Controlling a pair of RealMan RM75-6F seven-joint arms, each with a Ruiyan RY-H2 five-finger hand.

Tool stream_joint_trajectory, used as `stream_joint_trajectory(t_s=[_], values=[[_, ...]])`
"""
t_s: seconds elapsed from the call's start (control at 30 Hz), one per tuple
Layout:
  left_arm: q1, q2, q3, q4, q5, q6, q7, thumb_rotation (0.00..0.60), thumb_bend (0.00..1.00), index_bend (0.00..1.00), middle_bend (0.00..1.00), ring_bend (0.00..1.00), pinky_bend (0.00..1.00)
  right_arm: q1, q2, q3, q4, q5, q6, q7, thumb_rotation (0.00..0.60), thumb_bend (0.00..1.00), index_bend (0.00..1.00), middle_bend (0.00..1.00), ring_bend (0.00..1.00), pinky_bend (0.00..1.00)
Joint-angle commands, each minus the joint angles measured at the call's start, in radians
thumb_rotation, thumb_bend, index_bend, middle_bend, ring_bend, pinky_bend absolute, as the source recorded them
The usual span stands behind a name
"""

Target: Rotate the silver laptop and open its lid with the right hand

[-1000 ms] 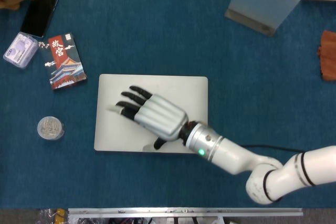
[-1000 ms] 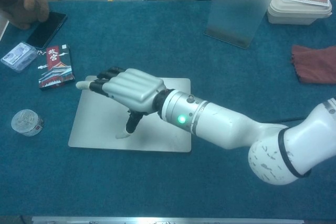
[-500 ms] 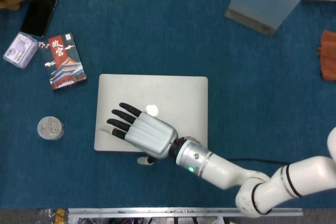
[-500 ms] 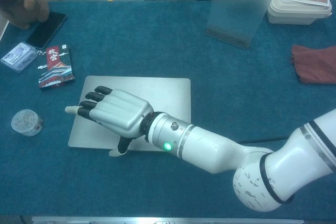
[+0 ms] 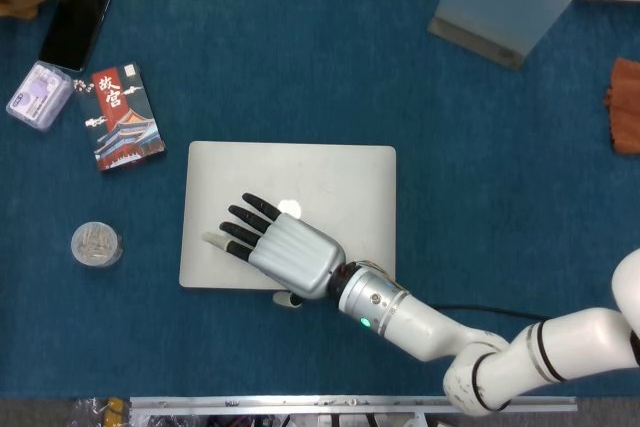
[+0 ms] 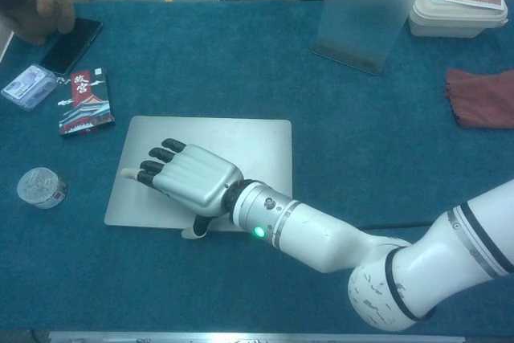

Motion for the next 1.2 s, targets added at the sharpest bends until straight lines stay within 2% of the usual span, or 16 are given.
stream_joint_trajectory(t_s=[0.03, 0.63, 0.77, 1.07, 1.2], values=[[-0.002, -0.002, 0.000, 0.002, -0.001, -0.003, -0.002, 0.600, 0.32, 0.05, 0.07, 0.05, 0.00, -0.007, -0.010, -0.002, 0.019, -0.009, -0.003, -0.003, 0.509, 0.15, 0.00, 0.13, 0.00, 0.03], [-0.005, -0.016, -0.001, 0.034, -0.010, -0.012, -0.027, 0.600, 0.32, 0.05, 0.07, 0.05, 0.00, -0.031, -0.047, 0.010, 0.075, -0.034, -0.030, -0.021, 0.509, 0.15, 0.00, 0.13, 0.00, 0.03], [-0.005, -0.017, -0.001, 0.037, -0.011, -0.014, -0.029, 0.600, 0.32, 0.05, 0.07, 0.05, 0.00, -0.034, -0.050, 0.014, 0.083, -0.035, -0.037, -0.028, 0.509, 0.21, 0.00, 0.13, 0.00, 0.03], [-0.006, -0.021, 0.000, 0.044, -0.014, -0.018, -0.035, 0.600, 0.32, 0.05, 0.07, 0.05, 0.00, -0.040, -0.051, 0.018, 0.090, -0.030, -0.049, -0.049, 0.507, 0.22, 0.00, 0.13, 0.00, 0.03], [-0.007, -0.022, 0.000, 0.049, -0.014, -0.020, -0.037, 0.600, 0.32, 0.05, 0.07, 0.05, 0.00, -0.042, -0.052, 0.018, 0.092, -0.032, -0.053, -0.056, 0.507, 0.30, 0.00, 0.13, 0.00, 0.03]])
